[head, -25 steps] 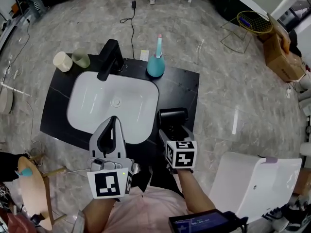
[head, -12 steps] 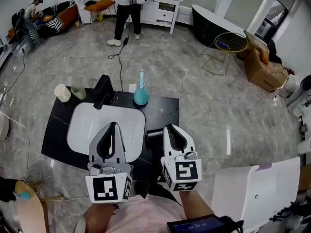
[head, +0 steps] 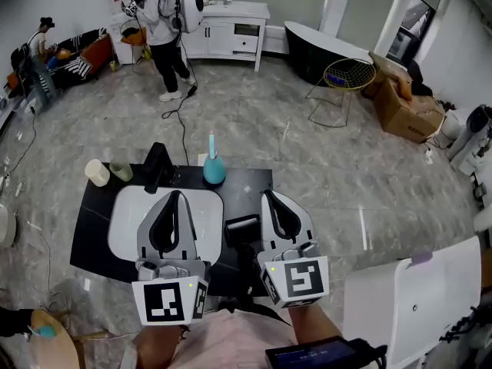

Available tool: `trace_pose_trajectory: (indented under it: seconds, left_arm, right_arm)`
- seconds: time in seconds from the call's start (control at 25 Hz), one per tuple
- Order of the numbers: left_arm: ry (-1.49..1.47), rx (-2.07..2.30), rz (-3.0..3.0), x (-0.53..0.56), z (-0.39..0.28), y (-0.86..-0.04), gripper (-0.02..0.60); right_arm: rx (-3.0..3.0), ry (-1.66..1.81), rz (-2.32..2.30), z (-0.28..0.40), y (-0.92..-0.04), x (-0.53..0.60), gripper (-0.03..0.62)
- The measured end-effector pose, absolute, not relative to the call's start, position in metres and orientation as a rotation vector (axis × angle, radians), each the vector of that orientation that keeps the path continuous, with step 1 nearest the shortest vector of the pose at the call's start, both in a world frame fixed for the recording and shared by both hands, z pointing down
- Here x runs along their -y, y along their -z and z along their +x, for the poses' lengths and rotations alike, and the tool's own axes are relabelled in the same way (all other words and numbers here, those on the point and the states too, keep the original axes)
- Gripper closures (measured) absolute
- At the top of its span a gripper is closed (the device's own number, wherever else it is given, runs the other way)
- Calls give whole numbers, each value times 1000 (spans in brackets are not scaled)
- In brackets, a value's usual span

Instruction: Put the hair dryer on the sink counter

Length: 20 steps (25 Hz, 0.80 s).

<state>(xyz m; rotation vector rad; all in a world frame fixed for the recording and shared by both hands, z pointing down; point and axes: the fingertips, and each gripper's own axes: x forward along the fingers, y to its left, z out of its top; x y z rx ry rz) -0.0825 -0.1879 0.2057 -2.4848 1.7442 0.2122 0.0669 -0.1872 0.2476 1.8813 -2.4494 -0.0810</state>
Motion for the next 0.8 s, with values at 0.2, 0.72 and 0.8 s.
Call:
trace_pose_trajectory:
  seconds: [0.2, 0.72, 0.8]
  left_arm:
    - [-222, -1722, -2491, 184, -75, -202, 572]
    - [-222, -1714, -2480, 172, -65, -200, 572]
    - [-222, -1715, -2479, 170, -64, -201, 572]
  right_arm:
    - [2454, 133, 1874, 70, -238, 183, 595]
    - [2483, 126, 1864, 75, -233, 172, 595]
    - [2484, 128, 1864, 75, -234, 171, 595]
